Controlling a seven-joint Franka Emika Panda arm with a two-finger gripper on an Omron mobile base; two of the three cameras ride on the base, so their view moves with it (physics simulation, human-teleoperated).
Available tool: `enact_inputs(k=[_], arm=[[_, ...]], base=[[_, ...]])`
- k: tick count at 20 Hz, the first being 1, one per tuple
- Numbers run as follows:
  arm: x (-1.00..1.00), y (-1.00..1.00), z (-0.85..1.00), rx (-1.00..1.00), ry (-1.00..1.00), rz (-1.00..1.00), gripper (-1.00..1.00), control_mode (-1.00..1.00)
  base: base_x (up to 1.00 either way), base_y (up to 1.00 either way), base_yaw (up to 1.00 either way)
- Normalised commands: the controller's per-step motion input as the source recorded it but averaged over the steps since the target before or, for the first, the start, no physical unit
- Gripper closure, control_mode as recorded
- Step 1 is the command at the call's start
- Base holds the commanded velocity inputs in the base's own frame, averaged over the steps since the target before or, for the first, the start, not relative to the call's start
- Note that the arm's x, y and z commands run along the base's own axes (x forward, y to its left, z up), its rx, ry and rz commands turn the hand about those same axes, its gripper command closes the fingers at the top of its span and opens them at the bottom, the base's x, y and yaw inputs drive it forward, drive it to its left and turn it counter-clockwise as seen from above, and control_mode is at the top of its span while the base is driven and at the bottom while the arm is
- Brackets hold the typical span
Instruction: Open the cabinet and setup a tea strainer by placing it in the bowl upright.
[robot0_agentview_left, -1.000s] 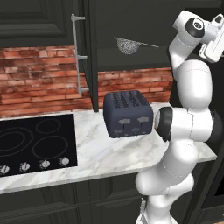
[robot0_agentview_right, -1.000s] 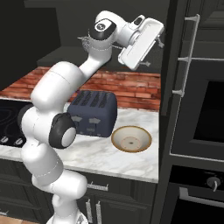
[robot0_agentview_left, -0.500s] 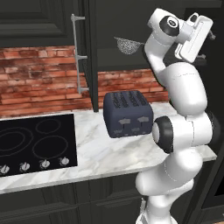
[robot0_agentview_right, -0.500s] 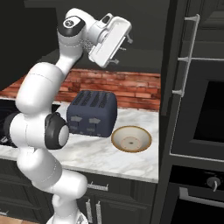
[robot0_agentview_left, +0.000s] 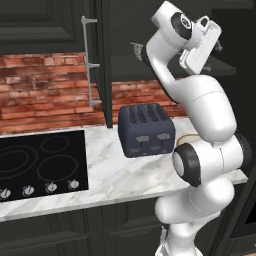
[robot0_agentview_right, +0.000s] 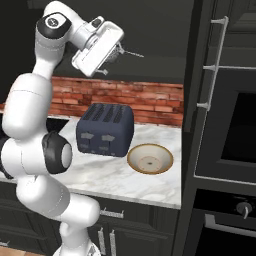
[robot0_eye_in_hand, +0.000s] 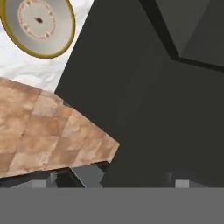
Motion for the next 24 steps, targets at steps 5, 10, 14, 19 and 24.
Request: enact_inputs(k=[5,10,14,19,24], arm=[[0.19,0.62,-0.06,0.22,-0.05,0.34,-1.0,-1.0],[0.37,0.45,0.0,0.14,-0.15,0.39,-1.0,-1.0],[0.37,0.02,-0.06,0.07,-0.15,0.28,-1.0,-1.0],[0.35,0.04,-0.1,0.0,-0.13,0.25,-1.0,-1.0],[0.13,0.43,-0.02,-0.01,-0.05,0.08,-1.0,-1.0]], base=[[0.0,0.0,0.0],[0.0,0.0,0.0],[0.0,0.0,0.0],[0.0,0.0,0.0],[0.0,0.0,0.0]])
